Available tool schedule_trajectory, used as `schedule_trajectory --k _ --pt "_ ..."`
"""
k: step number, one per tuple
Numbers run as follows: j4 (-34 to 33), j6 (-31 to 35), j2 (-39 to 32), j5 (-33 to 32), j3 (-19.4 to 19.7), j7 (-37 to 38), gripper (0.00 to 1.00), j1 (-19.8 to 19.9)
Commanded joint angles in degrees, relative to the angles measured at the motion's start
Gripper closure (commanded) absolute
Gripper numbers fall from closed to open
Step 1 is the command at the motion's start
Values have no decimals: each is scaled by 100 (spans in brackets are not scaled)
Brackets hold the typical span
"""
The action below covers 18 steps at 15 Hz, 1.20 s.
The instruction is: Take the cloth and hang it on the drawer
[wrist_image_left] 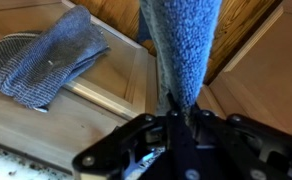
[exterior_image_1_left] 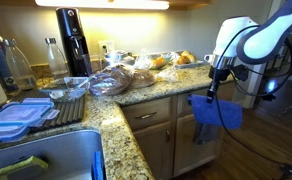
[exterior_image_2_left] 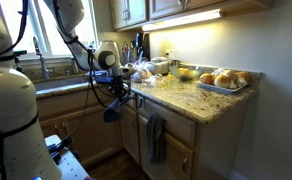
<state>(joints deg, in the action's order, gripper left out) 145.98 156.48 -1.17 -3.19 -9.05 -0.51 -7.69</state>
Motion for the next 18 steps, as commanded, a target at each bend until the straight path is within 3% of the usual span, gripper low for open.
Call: schedule_trajectory --k 1,13,18 --pt "201 400 -216 -166 133 169 92 50" --pt "-200 881 -1115 -809 685 276 93 -29" --pt "-376 1121 -1240 -621 606 93 93 -12"
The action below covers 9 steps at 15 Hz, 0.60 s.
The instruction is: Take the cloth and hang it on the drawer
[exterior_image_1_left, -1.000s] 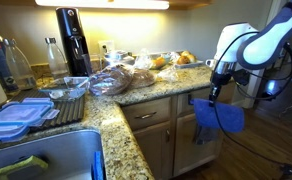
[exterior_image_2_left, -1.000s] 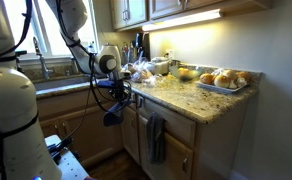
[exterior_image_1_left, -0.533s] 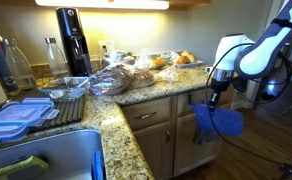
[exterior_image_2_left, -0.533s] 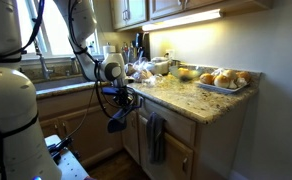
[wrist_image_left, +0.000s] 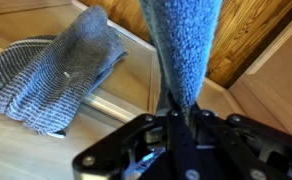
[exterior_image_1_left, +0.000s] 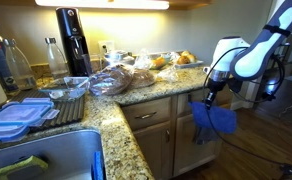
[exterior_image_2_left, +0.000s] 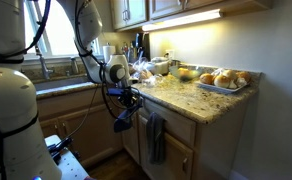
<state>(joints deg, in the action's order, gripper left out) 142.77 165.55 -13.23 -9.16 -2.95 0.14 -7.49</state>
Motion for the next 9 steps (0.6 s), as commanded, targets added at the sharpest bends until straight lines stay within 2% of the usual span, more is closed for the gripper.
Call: schedule_trajectory --k 1,6,9 --pt "-69 235 -14 -33 -20 16 93 -49" --pt "-91 202 -92 118 -181 -110 93 34" --pt "-72 188 -221 126 -136 -98 93 64"
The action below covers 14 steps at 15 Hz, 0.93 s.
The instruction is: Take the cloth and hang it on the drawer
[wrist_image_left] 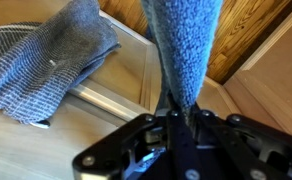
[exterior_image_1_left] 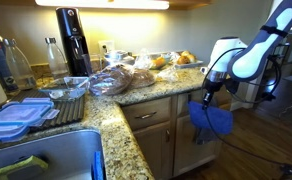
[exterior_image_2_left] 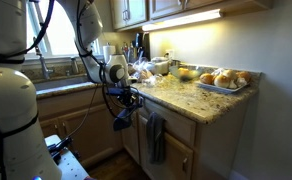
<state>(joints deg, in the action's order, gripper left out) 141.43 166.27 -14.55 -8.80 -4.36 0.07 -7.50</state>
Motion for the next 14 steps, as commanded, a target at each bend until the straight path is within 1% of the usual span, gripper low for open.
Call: schedule_trajectory --k 1,4,10,14 --pt "49 143 -150 102 11 -104 93 84" --pt "-65 272 -386 168 10 -176 94 161" --pt "-332 308 -792 326 -64 -294 94 349" --pt "-238 426 -780 508 -163 -400 94 500"
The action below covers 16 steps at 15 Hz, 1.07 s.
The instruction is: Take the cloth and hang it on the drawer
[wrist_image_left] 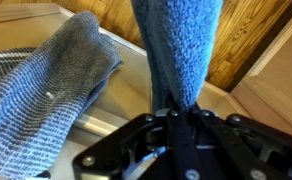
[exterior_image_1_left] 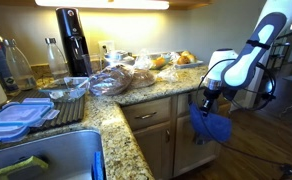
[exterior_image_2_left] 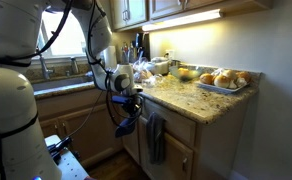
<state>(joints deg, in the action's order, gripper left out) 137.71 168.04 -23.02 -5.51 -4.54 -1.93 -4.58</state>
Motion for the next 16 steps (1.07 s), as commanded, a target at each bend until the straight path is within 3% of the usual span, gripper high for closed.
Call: schedule_trajectory --k 1,8,16 --pt "219 318 158 183 -128 -175 94 198" --pt "654 1150 471 406 -394 -164 94 519" --pt "933 1573 469 434 -740 -98 94 990"
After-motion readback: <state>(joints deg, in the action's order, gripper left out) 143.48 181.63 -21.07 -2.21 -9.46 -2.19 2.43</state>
